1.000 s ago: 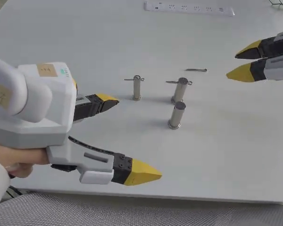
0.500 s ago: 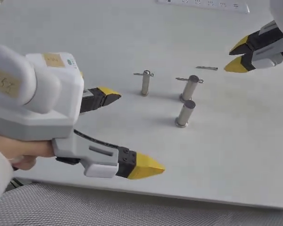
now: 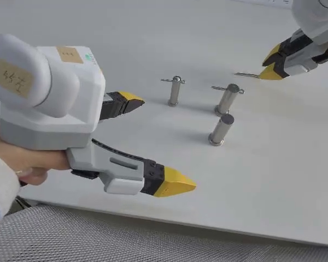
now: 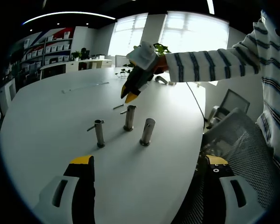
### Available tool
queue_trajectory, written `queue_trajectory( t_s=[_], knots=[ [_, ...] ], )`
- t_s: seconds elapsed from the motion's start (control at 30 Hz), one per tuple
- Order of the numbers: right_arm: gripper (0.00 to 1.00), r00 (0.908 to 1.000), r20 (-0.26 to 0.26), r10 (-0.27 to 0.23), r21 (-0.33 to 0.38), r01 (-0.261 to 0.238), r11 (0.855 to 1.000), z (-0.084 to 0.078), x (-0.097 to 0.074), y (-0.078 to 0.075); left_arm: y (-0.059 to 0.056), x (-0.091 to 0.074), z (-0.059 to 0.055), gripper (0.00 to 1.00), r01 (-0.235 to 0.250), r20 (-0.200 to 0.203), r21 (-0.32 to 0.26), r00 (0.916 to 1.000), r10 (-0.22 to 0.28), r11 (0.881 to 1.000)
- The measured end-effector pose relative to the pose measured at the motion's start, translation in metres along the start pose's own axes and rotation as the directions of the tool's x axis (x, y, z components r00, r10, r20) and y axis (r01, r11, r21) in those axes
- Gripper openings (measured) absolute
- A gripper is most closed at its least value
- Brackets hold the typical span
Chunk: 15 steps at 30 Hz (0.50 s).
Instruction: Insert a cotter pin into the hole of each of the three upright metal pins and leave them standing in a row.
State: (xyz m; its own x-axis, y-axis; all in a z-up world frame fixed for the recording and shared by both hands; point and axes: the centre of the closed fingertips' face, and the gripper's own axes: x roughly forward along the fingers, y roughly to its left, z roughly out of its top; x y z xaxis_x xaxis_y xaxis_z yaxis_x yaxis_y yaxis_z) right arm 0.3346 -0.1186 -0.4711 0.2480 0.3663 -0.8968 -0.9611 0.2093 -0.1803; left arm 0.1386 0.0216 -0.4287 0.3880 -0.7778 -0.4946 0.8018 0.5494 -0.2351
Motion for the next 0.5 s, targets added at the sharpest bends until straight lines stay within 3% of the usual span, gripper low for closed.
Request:
queue_trajectory(
  t_s=[0.33, 0.5],
  knots=[
    [0.05, 0.9966, -0.075, 0.035, -0.057, -0.039, 0.998, -0.007, 0.021, -0.009, 0.002, 0.001, -0.003, 0.95, -0.004, -0.002, -0.017, 1.0, 0.004, 1.0],
    [0.04, 0.9928, -0.106, 0.054, -0.074, -0.063, 0.995, -0.011, 0.025, -0.006, 0.002, 0.001, -0.003, 0.95, -0.002, -0.002, -0.02, 1.0, 0.002, 1.0]
  ],
)
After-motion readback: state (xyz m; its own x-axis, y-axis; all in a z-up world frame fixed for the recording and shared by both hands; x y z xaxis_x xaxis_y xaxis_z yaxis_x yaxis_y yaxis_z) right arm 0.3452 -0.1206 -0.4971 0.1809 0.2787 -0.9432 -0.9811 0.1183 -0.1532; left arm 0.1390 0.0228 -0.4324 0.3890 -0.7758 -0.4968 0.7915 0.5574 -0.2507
